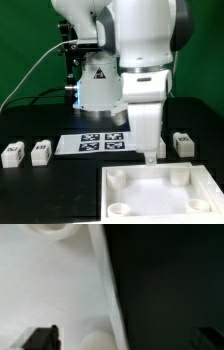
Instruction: Assemble one leg
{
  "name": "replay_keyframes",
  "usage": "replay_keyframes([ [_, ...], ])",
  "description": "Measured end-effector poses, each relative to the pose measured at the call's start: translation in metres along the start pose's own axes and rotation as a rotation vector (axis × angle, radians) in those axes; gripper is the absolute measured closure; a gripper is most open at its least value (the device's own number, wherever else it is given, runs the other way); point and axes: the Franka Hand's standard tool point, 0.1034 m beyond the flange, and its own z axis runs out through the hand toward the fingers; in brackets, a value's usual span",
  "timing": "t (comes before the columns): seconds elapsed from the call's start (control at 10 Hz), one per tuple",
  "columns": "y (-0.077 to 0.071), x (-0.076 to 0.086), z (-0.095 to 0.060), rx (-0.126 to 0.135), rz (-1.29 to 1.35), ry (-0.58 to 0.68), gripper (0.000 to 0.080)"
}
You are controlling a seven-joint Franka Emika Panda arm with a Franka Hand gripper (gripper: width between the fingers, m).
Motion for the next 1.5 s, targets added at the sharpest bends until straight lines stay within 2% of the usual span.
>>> replay_keyframes([
  [0.2, -0.020, 0.024, -0.003, 0.002, 0.273, 0.010, 0.0151],
  [0.3, -0.027, 0.042, -0.007, 0.000, 0.409, 0.019, 0.0151],
  [0.4, -0.022, 0.062, -0.025, 0.016, 0.639, 0.013, 0.0151],
  [0.5, 0.002, 0.100, -0.054, -0.005, 0.784, 0.054, 0.0151],
  [0.6, 0.003, 0.100, -0.047, -0.017, 0.812, 0.092, 0.0151],
  [0.7, -0.010, 0.088, -0.037, 0.014, 0.964, 0.065, 0.0151],
  [0.8, -0.009, 0.091, -0.039, 0.019, 1.070, 0.074, 0.0151],
  [0.9, -0.012, 0.092, -0.035, 0.037, 1.215, 0.080, 0.0151],
  [1.0, -0.021, 0.086, -0.024, 0.066, 1.409, 0.090, 0.0151],
  [1.1, -0.032, 0.080, -0.014, 0.083, 1.468, 0.069, 0.0151],
  [1.2, -0.043, 0.075, -0.005, 0.088, 1.461, 0.051, 0.0151],
  [1.3, -0.050, 0.075, -0.002, 0.099, 1.445, 0.026, 0.0151],
  [1.4, -0.060, 0.081, -0.001, 0.104, 1.412, -0.010, 0.0151],
  [1.5, -0.068, 0.088, -0.004, 0.133, 1.336, -0.094, 0.0151],
])
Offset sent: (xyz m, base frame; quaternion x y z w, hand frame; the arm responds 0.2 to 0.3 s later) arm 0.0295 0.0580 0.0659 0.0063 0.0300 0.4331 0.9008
